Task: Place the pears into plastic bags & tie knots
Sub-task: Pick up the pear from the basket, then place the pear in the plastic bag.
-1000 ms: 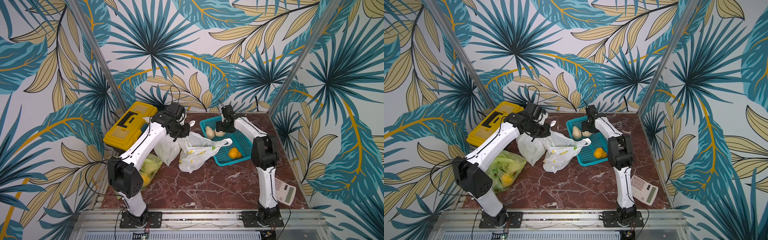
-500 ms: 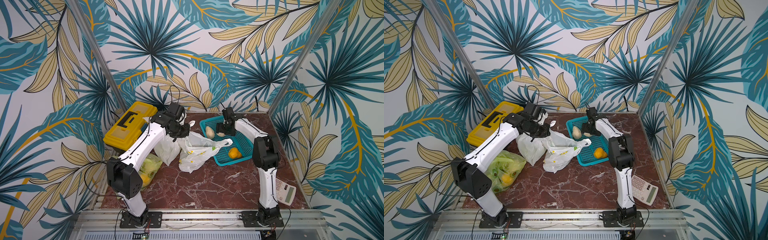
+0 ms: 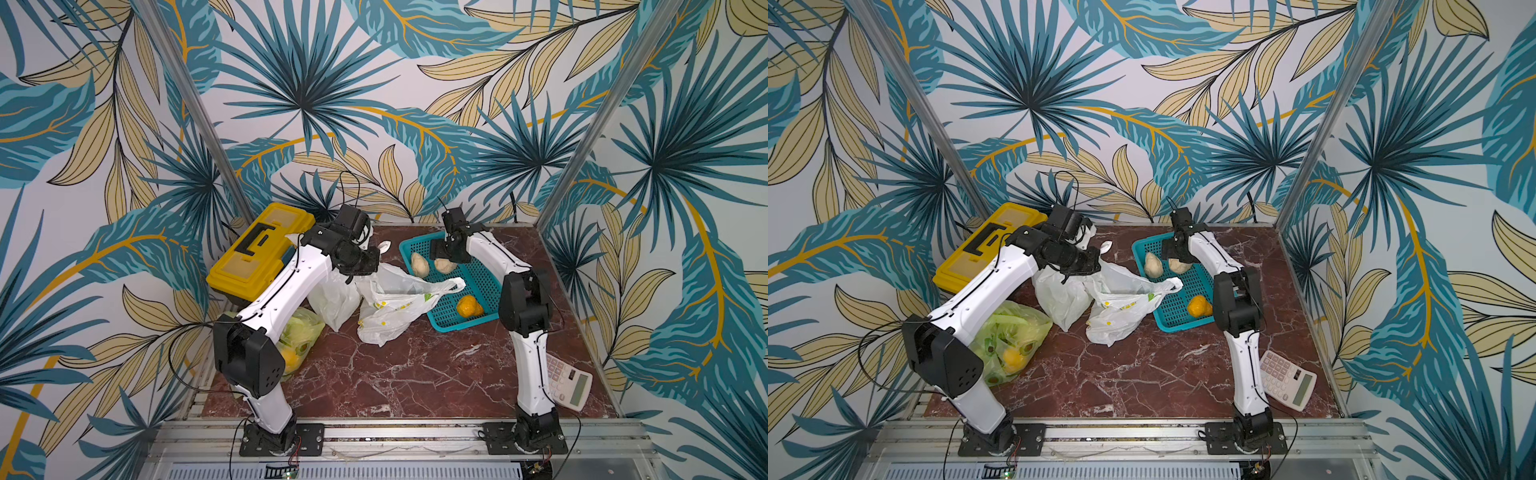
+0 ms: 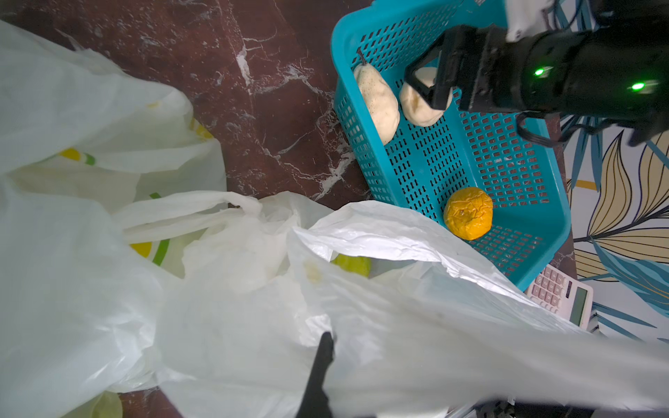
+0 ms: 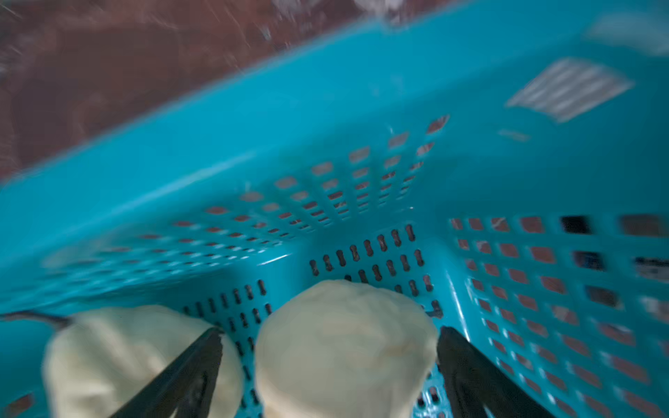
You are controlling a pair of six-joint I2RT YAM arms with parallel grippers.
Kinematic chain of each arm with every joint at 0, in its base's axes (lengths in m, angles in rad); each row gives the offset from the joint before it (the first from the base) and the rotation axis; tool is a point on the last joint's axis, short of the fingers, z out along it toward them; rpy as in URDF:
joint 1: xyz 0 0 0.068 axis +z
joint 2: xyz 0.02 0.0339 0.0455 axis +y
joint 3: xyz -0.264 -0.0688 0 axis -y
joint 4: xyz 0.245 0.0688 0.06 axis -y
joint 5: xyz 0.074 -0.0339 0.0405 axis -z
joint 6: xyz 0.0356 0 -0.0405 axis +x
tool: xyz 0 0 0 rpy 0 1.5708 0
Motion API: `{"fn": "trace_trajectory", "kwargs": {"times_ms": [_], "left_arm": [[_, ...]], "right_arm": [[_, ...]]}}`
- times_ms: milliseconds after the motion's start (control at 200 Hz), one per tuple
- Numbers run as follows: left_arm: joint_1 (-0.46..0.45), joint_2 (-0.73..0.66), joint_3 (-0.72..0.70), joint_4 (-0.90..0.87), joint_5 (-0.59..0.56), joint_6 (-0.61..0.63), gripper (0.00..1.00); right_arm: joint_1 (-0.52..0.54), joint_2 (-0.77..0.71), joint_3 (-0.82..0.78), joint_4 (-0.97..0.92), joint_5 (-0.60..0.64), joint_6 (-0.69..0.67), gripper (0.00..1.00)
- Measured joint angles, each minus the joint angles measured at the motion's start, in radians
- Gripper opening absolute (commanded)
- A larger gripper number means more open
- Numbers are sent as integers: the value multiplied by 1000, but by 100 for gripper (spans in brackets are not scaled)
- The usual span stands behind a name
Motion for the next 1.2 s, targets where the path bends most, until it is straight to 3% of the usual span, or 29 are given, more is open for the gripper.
{"fn": "trace_trajectory", "kwargs": {"times_ms": [175,290,431,646,776,901,1031,1116,1202], "left_arm": [[0,0,0,0,0,0,0],[0,0,0,0,-1,1,0],[0,0,1,0,0,5,0],[0,18,62,-1,16,8,0],[0,30,101,-1,38,7,0],[0,32,113,0,55,4,0],[-2,32,113,0,63,3,0],[-2,32,113,0,64,3,0],[-2,32,112,0,65,3,0]], "right_arm": [[2,21,14,-28,27,-14,50],[2,-71,-106,-22,5,22,43],[2,-307,-272,-31,-77,63,39],[73,-806,-398,21,-237,113,39],[226,-935,-402,80,-332,166,39],[327,-911,-497,201,-385,251,44],[356,-737,-545,267,-364,315,45],[357,-618,-544,269,-335,326,64],[361,-550,-529,236,-305,313,75]]}}
